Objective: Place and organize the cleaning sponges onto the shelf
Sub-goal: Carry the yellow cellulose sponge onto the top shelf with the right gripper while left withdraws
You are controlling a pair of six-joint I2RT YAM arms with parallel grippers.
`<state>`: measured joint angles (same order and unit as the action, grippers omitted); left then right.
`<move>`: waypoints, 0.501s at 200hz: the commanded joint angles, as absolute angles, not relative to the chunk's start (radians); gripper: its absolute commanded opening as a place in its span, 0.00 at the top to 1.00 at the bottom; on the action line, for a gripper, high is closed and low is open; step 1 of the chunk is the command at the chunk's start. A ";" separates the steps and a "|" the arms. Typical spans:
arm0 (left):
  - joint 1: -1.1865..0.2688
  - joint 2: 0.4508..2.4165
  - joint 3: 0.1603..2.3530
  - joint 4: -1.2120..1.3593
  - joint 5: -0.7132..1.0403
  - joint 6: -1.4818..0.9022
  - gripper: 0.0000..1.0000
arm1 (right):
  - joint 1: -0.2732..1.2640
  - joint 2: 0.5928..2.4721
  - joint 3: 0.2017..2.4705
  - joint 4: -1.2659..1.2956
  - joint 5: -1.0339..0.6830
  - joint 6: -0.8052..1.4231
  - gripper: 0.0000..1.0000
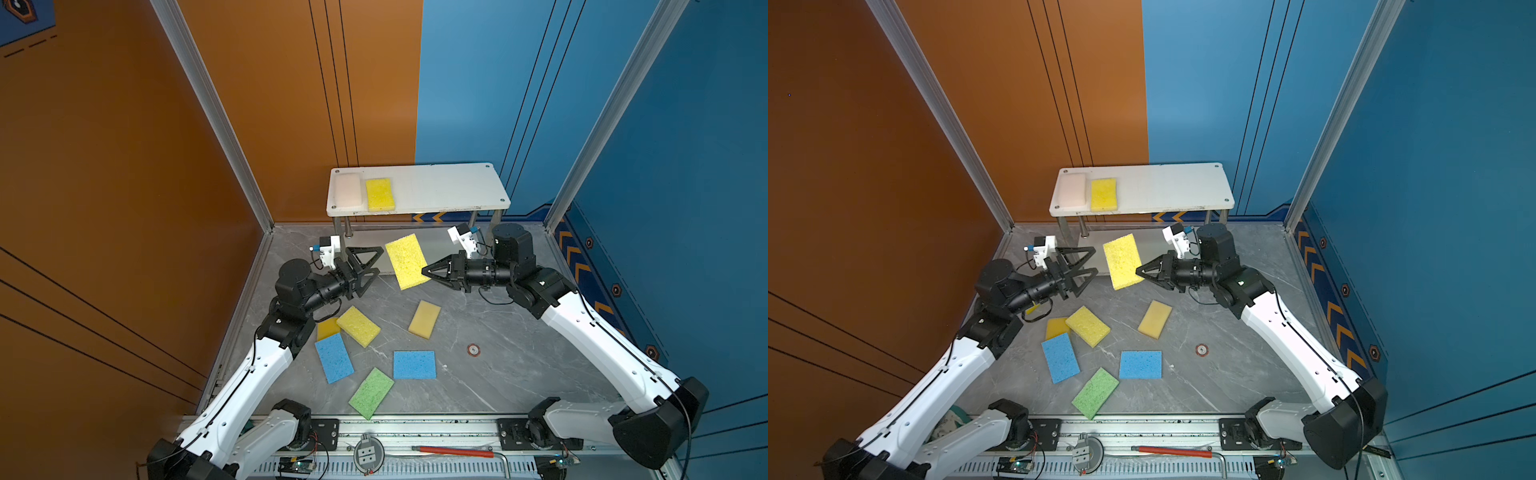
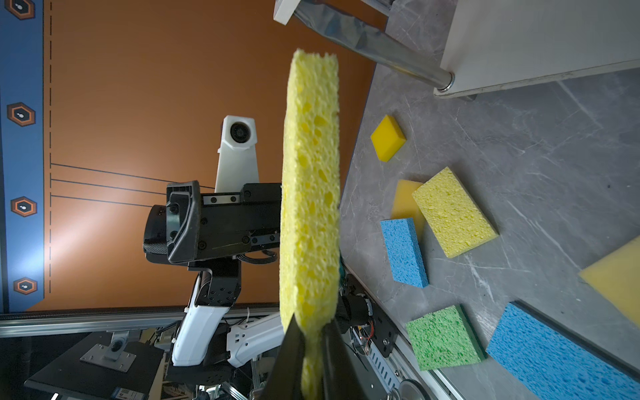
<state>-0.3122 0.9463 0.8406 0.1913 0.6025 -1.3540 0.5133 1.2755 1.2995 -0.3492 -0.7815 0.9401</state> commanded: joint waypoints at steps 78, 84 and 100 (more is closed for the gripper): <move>-0.230 0.738 0.808 -0.319 0.532 -1.151 0.02 | 0.347 1.338 1.620 -0.555 -0.611 0.808 0.88; -0.230 0.731 0.805 -0.330 0.532 -1.147 0.02 | 0.343 1.352 1.640 -0.558 -0.607 0.805 0.88; -0.227 0.715 0.798 -0.348 0.536 -1.141 0.02 | 0.330 1.390 1.694 -0.564 -0.602 0.796 0.88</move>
<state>-0.2356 0.7406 0.8177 -0.2569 0.5518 -1.1927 0.3466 1.3331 1.6245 -0.5251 -0.6418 0.8341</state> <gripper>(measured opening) 0.981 0.120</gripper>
